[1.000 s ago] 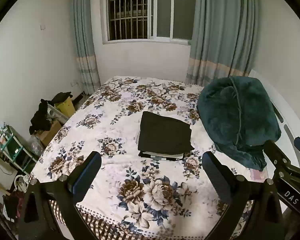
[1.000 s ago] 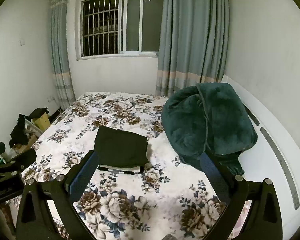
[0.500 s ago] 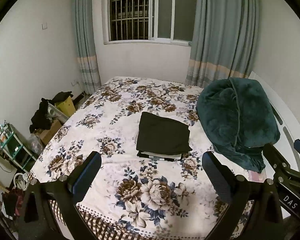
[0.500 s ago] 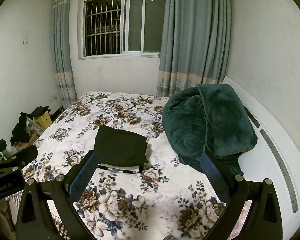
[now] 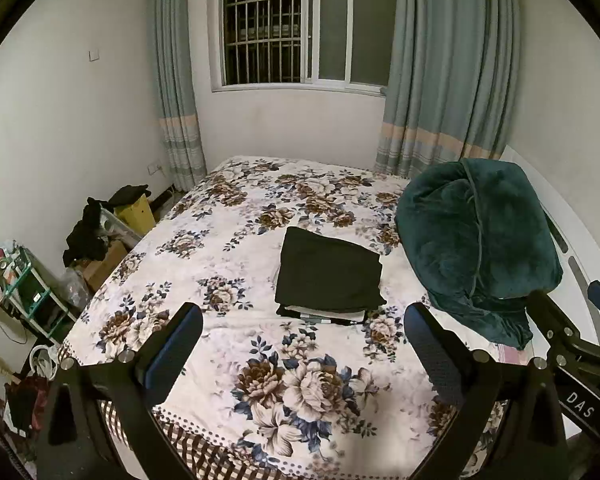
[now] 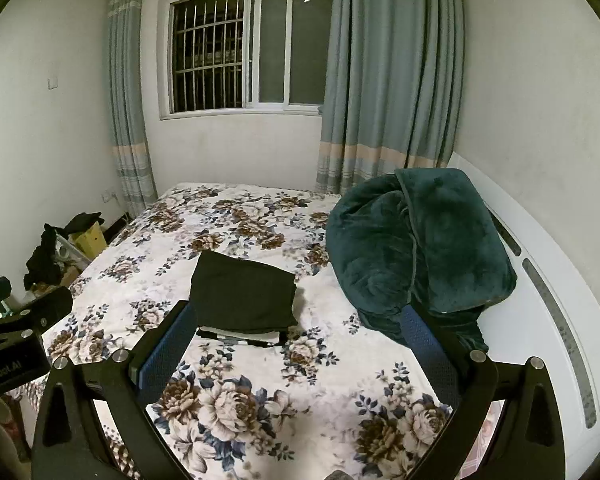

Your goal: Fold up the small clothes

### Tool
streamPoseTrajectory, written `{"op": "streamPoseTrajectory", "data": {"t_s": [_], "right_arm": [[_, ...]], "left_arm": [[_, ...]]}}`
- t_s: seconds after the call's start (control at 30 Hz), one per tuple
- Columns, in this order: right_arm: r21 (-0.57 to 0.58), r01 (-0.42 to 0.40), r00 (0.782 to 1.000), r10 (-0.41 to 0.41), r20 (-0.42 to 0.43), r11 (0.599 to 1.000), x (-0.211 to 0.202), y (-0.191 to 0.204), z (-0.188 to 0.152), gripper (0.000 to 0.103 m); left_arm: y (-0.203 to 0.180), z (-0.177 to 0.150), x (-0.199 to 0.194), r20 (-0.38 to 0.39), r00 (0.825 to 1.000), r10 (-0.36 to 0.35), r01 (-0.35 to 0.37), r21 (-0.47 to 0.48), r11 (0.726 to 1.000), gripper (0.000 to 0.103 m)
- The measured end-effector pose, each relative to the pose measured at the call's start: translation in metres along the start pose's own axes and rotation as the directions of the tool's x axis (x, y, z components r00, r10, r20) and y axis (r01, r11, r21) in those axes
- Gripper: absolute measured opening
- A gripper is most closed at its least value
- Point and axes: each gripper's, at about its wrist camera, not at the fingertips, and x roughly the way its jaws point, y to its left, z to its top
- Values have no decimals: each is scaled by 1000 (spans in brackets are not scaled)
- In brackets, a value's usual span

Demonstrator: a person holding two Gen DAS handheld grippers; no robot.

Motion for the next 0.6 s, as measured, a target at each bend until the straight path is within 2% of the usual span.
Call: {"op": "streamPoseTrajectory", "data": {"t_s": [0.6], "right_arm": [[-8, -9, 1000, 8, -2, 1000, -2, -1, 0, 103]], "left_arm": [[1, -2, -3, 0, 1000, 2, -2, -2, 1000, 103]]}}
